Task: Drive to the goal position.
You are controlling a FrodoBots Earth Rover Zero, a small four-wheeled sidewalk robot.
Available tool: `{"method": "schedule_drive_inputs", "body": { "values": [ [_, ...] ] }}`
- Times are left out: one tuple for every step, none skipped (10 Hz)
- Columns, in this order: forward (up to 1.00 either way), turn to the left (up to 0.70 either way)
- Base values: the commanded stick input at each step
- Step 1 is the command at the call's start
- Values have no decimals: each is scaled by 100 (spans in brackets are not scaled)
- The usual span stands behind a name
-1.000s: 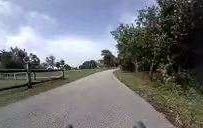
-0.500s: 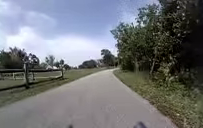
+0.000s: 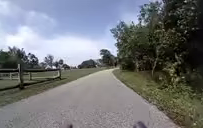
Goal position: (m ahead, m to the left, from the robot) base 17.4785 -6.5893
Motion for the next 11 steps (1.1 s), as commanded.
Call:
{"method": "schedule_drive_inputs", "body": {
  "values": [
    [70, 0],
    [70, 0],
    [70, 0],
    [70, 0],
    [70, 0],
    [70, 0],
    [70, 0],
    [70, 0],
    [70, 0],
    [70, 0],
    [70, 0]
  ]
}}
